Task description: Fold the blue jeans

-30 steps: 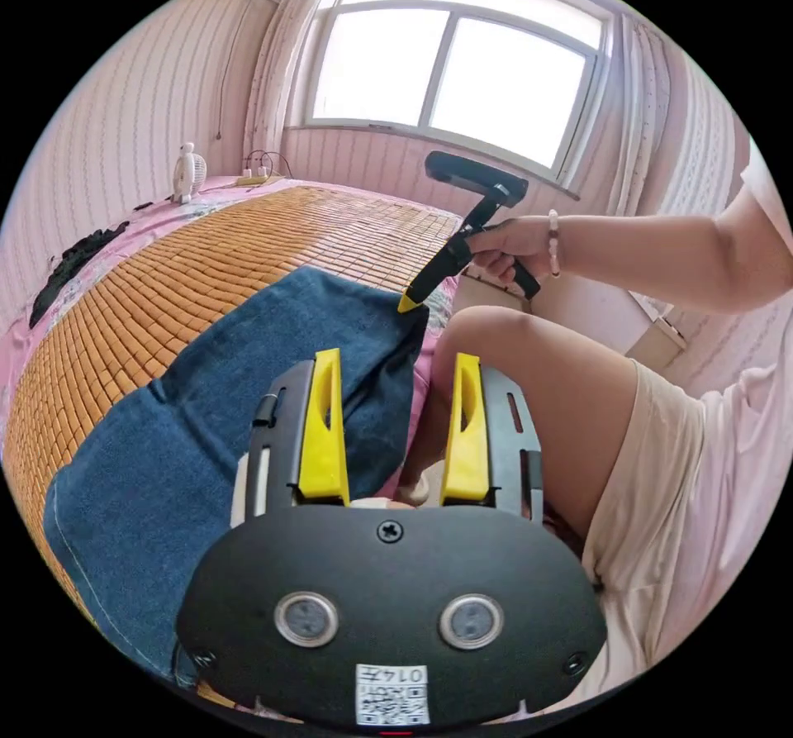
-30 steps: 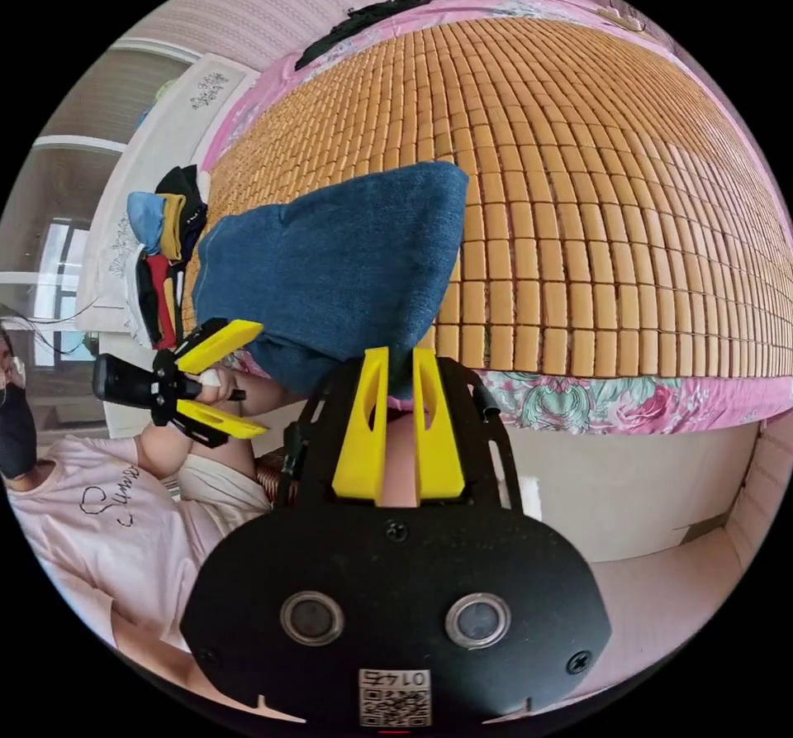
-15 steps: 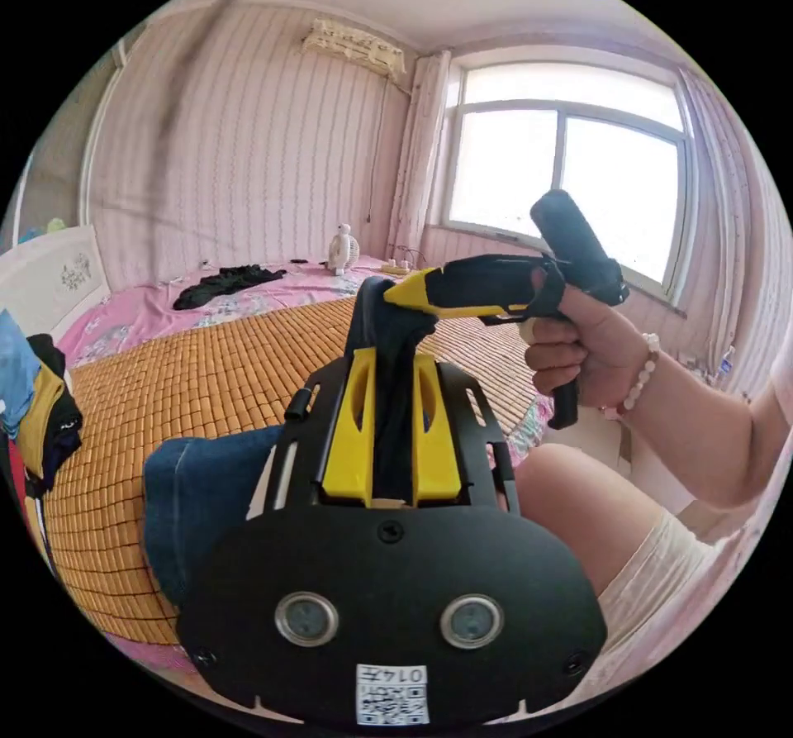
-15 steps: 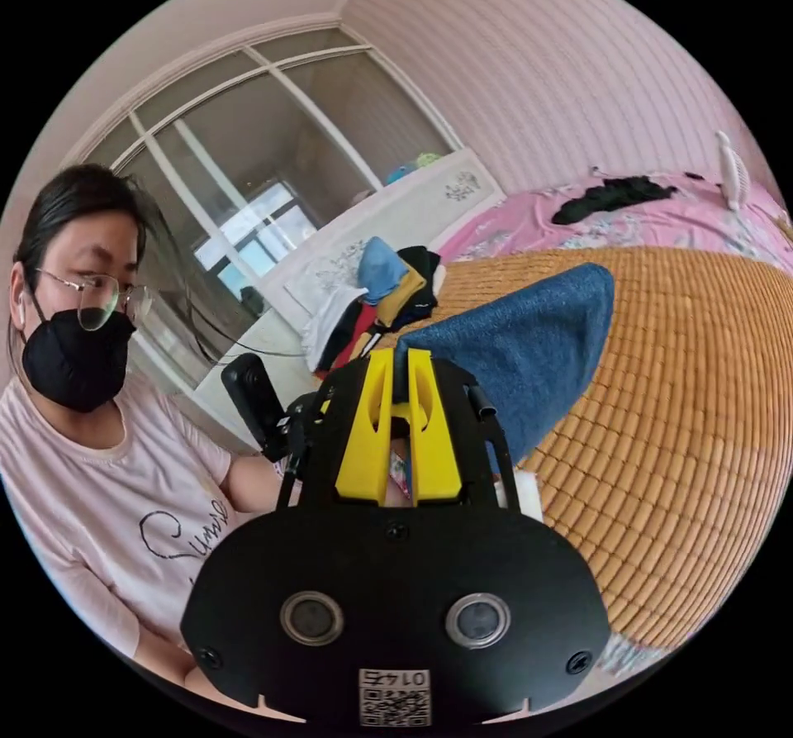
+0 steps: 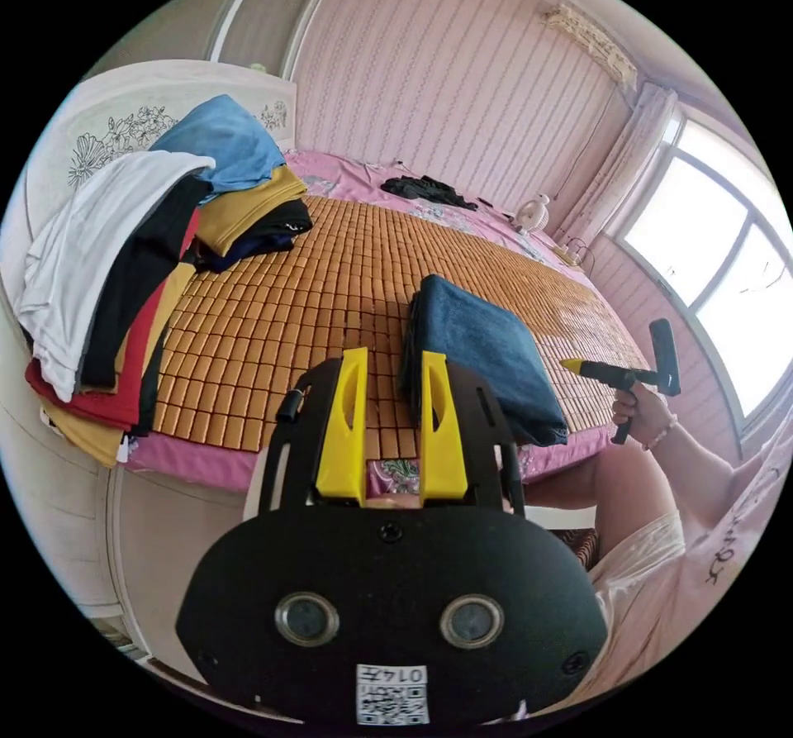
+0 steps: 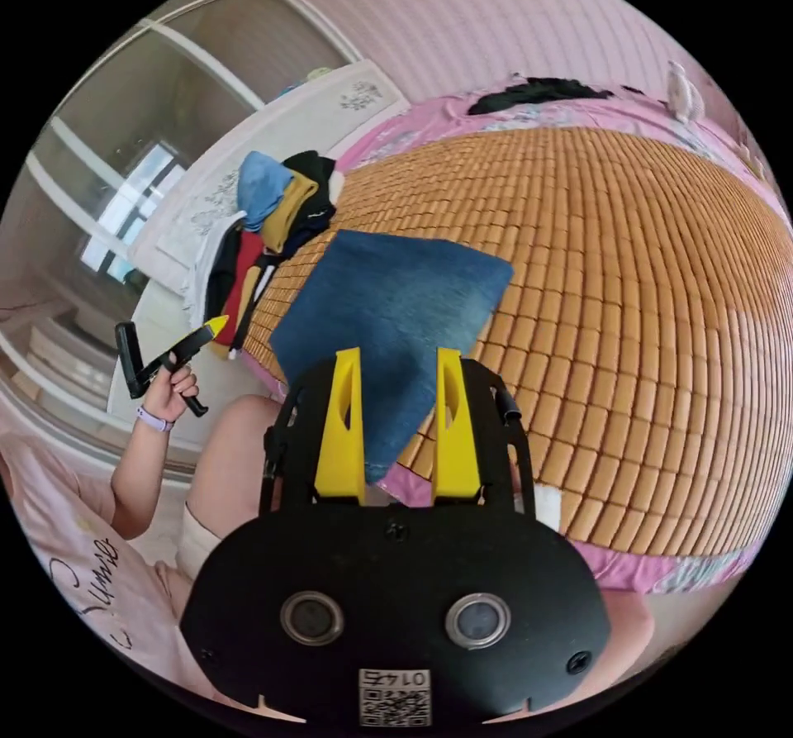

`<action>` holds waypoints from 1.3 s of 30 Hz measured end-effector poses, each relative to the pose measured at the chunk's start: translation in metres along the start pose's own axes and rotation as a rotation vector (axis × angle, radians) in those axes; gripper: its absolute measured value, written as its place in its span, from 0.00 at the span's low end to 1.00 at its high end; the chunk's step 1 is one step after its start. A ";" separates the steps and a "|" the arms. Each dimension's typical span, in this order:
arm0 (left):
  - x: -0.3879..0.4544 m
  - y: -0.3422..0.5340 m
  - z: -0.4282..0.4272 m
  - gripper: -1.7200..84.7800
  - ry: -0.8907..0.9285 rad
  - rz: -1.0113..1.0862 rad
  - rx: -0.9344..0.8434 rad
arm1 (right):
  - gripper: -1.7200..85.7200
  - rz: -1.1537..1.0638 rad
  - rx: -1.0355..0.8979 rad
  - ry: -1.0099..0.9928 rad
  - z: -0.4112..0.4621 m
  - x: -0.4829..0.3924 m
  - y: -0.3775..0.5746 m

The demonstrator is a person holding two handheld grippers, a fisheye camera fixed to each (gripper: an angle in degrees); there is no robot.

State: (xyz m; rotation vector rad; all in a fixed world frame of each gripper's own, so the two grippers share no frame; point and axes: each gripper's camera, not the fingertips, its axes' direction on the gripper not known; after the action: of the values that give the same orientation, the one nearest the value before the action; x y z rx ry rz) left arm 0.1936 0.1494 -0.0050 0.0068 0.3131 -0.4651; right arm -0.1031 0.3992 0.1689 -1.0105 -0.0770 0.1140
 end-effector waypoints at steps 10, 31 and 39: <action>0.009 -0.082 0.159 0.13 0.103 0.110 -0.361 | 0.11 0.169 -0.163 -0.394 0.041 0.057 -0.001; 0.483 -0.108 0.393 0.10 0.698 0.613 -0.667 | 0.03 0.531 0.087 0.717 -0.367 0.360 0.018; 0.561 -0.117 0.389 0.10 0.937 0.658 -0.644 | 0.12 0.248 0.073 0.722 -0.328 0.285 0.012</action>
State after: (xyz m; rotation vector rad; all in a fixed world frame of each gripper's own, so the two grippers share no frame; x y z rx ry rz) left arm 0.7322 -0.2322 0.2054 -0.2997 1.3224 0.3470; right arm 0.2171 0.1676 -0.0119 -0.9346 0.7071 -0.0267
